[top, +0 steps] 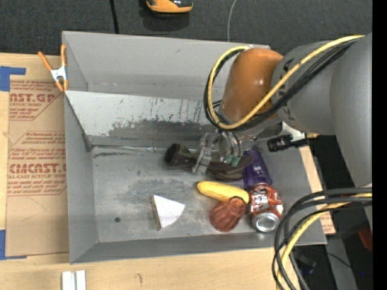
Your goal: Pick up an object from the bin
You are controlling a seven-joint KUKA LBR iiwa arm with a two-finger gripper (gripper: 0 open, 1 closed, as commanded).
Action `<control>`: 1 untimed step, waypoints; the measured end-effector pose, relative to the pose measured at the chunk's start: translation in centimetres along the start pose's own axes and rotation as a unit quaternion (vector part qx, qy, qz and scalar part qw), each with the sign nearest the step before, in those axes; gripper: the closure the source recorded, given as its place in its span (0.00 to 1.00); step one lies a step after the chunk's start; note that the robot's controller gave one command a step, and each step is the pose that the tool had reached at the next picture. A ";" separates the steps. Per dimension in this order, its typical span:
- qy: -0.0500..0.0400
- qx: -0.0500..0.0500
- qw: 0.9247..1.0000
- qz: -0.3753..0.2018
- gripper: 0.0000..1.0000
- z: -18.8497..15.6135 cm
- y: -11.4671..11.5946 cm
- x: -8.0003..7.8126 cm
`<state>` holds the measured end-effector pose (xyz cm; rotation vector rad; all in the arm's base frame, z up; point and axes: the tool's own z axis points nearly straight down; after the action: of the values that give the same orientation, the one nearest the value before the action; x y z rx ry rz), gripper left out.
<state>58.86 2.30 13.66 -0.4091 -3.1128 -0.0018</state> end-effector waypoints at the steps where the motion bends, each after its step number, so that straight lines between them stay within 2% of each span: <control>1: -0.003 -0.001 1.000 0.000 1.00 -1.2 0.1 -0.1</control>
Offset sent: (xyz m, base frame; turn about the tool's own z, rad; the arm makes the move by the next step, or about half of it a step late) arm -0.0001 -0.0002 0.0570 0.0000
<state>58.98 2.31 14.90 -0.4094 -3.1192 -0.0032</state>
